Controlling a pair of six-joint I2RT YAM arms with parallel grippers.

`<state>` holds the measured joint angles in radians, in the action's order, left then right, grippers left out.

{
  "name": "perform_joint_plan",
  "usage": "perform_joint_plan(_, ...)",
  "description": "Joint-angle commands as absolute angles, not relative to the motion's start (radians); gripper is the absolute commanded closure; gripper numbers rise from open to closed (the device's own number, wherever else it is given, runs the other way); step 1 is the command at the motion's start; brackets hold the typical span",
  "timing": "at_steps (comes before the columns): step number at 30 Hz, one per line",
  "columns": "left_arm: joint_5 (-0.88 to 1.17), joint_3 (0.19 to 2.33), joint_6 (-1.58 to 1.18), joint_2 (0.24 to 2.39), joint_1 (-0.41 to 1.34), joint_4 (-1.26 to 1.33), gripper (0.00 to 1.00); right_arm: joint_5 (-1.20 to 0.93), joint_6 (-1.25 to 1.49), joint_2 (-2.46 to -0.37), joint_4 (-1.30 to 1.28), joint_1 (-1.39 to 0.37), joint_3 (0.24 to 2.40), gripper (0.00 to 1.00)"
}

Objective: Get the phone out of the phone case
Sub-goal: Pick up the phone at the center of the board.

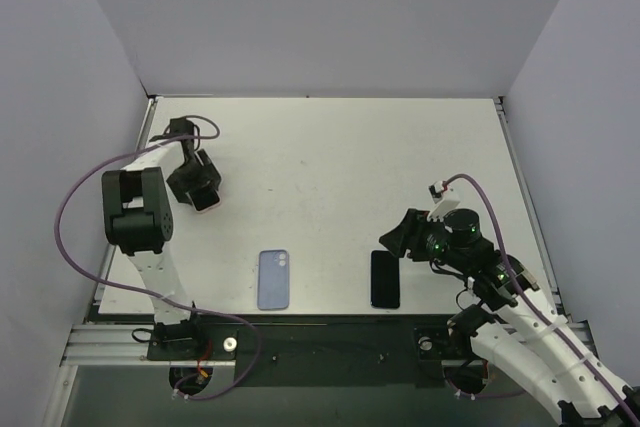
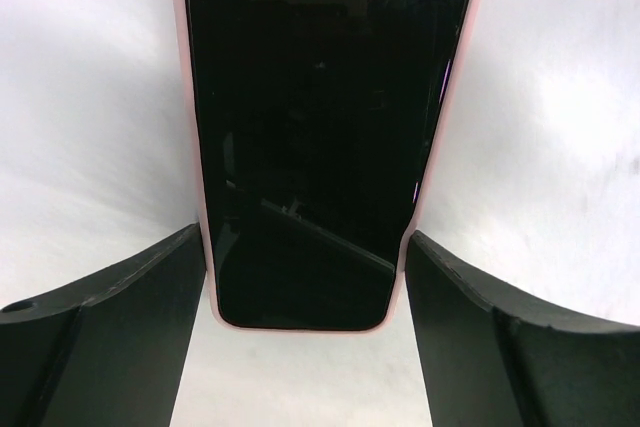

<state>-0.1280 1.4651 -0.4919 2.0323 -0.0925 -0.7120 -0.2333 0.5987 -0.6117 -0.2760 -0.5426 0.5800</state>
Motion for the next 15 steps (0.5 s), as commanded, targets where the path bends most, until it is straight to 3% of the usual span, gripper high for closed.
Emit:
perform_joint_plan(1,0.0,1.316,-0.61,1.899,-0.014,-0.718,1.0,-0.249,0.601,-0.633,-0.227,-0.535,0.589,0.49)
perform_joint_plan(9,0.285,1.257,-0.813,1.766,0.117,-0.58,1.0,-0.293,0.666,-0.755,-0.118,-0.537,0.589,0.49)
perform_joint_plan(15,0.39,1.255,-0.913,1.694,0.218,-0.466,1.0,-0.296,0.727,-0.887,-0.023,-0.541,0.618,0.5)
